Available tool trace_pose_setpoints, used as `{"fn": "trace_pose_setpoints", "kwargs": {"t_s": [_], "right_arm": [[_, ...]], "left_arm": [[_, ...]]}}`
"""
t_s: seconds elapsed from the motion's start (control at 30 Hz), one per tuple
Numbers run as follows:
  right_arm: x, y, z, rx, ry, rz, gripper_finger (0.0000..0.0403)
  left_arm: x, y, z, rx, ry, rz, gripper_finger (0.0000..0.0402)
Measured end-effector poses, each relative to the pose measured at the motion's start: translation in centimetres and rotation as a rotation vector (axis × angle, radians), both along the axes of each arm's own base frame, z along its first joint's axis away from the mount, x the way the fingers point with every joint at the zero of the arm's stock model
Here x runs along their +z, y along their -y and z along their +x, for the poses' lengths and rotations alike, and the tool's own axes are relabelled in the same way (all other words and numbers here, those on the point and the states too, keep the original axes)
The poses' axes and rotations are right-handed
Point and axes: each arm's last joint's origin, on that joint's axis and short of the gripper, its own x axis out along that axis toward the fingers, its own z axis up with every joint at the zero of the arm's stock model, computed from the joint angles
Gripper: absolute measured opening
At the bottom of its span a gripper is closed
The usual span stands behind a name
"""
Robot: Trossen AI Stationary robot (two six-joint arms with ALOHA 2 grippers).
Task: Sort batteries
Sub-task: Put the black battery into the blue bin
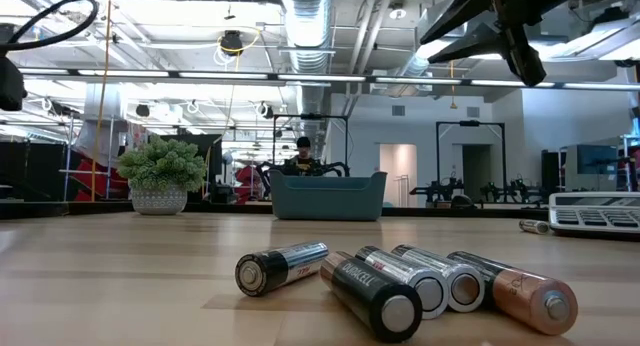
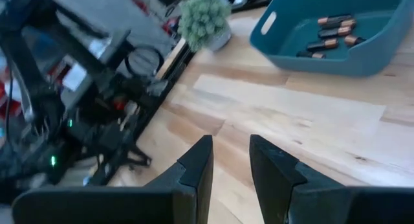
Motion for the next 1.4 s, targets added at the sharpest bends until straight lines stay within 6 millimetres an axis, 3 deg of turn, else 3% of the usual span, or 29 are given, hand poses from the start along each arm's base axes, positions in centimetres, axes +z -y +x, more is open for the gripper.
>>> {"fn": "trace_pose_setpoints", "kwargs": {"t_s": [0.27, 0.5, 0.8, 0.97, 1.23, 1.4], "right_arm": [[1.0, -0.3, -1.0, 0.136, -0.047, -0.100, 0.0118], [1.5, -0.7, -5.2, 0.235, -0.180, -0.157, 0.0118], [0.6, -1.9, -9.7, 0.390, -0.366, -0.239, 0.0118], [-0.3, -2.6, -11.7, 0.466, -0.445, -0.284, 0.0118], [-3.2, -1.6, -14.8, 0.547, -0.400, -0.220, 0.0118], [-3.7, -0.5, -15.3, 0.554, -0.294, -0.184, 0.0118]], "left_arm": [[1.1, -1.3, 0.3, 0.097, 0.017, -0.037, 0.0039], [4.7, -2.4, 2.8, 0.182, 0.012, 0.018, 0.0039], [9.7, -5.2, 9.1, 0.217, 0.127, 0.065, 0.0039], [11.4, -6.5, 14.1, 0.202, 0.168, 0.114, 0.0039], [13.7, -8.4, 22.6, 0.128, 0.206, 0.185, 0.0039], [14.7, -12.4, 26.0, 0.107, 0.200, 0.175, 0.0039]]}}
